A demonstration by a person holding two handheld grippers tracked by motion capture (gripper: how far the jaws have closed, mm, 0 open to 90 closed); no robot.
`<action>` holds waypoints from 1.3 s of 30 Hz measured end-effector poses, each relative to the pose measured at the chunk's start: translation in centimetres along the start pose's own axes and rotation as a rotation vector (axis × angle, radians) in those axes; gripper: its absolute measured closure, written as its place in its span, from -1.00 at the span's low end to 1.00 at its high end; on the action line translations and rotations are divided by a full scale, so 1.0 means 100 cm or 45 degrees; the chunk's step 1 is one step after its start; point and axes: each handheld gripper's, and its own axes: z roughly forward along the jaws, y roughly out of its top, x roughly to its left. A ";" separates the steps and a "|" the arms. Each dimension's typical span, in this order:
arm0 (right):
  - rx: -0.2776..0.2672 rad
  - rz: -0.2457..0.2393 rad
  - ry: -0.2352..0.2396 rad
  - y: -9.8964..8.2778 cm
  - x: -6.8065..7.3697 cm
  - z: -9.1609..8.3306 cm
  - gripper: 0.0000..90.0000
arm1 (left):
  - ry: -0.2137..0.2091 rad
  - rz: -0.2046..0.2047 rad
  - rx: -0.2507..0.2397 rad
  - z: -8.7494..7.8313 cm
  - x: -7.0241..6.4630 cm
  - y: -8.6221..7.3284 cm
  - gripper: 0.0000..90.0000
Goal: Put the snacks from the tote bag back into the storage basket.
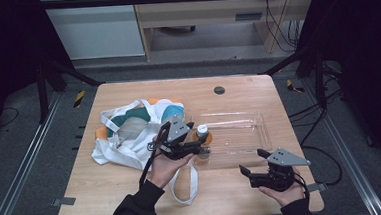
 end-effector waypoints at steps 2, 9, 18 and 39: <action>0.000 0.001 -0.001 0.000 0.000 0.000 -0.67 | 0.005 0.015 0.004 -0.006 0.000 0.000 -0.17; 0.002 0.001 -0.002 0.000 -0.001 0.000 -0.68 | 0.003 0.058 0.043 -0.023 0.001 -0.009 -0.26; 0.001 0.006 -0.006 0.000 -0.001 0.000 -0.68 | 0.033 0.039 0.061 -0.045 0.008 -0.030 -0.30; -0.003 0.000 -0.017 -0.001 -0.001 -0.001 -0.70 | 0.155 -0.054 0.020 -0.102 0.034 -0.088 -0.31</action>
